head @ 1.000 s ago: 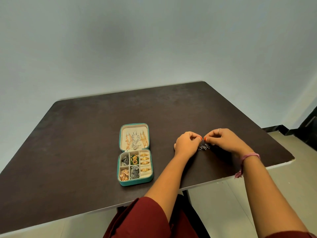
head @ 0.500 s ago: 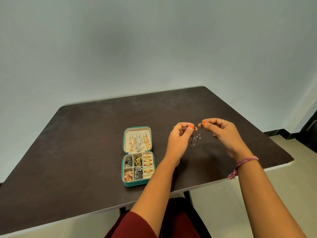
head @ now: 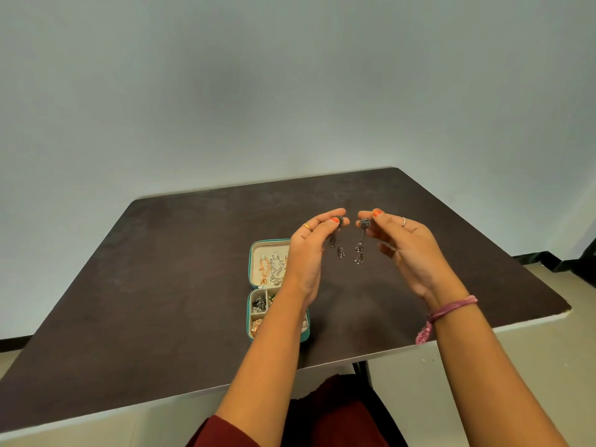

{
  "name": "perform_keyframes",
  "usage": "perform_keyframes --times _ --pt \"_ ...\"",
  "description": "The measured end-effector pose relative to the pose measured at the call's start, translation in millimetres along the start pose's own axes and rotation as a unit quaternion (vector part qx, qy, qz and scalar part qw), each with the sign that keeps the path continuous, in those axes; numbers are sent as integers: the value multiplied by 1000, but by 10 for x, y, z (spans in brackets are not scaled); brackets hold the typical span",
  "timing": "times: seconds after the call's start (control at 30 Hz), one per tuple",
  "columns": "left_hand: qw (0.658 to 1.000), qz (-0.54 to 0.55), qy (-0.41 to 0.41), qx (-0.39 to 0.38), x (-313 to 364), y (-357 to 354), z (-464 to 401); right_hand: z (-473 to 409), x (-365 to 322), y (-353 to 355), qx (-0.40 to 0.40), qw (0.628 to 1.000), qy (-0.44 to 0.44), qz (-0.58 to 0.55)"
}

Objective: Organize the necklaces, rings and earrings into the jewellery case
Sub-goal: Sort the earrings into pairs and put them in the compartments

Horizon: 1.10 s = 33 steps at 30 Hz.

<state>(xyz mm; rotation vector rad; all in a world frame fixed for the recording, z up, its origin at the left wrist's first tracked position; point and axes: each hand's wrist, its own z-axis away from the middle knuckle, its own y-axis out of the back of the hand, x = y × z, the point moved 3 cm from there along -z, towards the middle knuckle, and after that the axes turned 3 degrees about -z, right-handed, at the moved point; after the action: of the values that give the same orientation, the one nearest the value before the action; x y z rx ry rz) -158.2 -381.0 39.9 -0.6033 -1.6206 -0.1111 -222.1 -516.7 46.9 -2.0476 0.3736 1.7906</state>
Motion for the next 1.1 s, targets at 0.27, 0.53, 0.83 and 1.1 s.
perform_keyframes --times 0.27,0.53,0.83,1.1 --pt "999 -21 1 27 91 230 48 31 -19 -213 -27 999 -28 -4" --pt "998 -22 7 51 154 395 77 50 7 -366 -41 998 -37 -12" --pt "997 -26 19 65 205 610 147 84 14 -502 -66 997 -34 -5" --pt "997 -23 30 71 255 840 261 122 25 -589 -68 997 -34 -1"
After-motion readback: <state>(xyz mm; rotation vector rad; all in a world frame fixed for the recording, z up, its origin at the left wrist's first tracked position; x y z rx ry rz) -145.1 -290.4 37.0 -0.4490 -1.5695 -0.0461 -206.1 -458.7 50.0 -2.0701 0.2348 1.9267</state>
